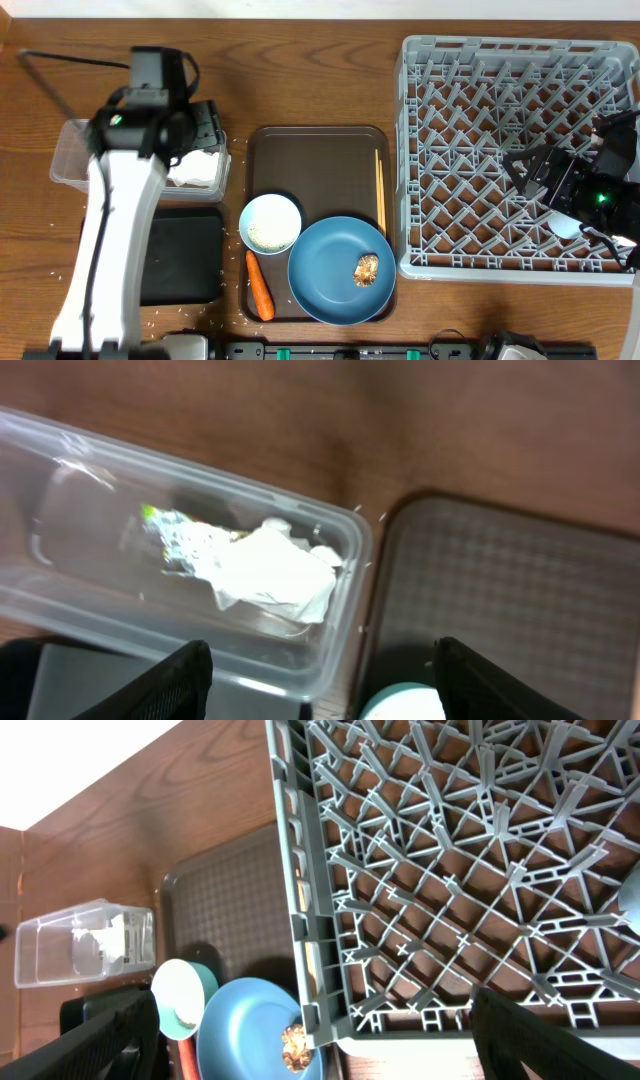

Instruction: Sort waste into correct bins and load items into the dishwasher rack

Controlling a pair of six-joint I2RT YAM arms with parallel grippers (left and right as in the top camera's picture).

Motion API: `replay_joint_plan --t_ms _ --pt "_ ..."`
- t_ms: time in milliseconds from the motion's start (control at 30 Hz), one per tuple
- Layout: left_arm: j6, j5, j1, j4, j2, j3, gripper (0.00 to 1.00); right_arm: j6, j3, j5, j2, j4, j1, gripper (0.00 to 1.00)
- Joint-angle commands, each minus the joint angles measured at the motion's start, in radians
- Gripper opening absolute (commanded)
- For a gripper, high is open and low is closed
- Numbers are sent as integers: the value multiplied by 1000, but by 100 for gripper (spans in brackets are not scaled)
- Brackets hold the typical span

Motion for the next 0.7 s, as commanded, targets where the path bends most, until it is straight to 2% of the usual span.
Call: replay_joint_plan --t_ms 0,67,200,300,400,533,667 --pt "6 66 2 -55 -84 29 71 -14 -7 0 1 4 9 93" --pt "6 121 -5 -96 -98 29 70 -15 -7 0 1 8 9 93" --pt "-4 129 -33 -215 -97 27 70 -14 -7 0 1 19 9 95" --pt "-34 128 -54 -313 -98 22 60 -14 -7 0 1 26 9 97" --pt "-57 128 -76 -381 -106 8 60 -14 -7 0 1 20 9 98" --pt "-176 129 -108 -441 -164 -71 60 -14 -7 0 1 18 9 97" --pt "-282 129 -165 -408 -261 -255 60 -14 -7 0 1 26 9 96"
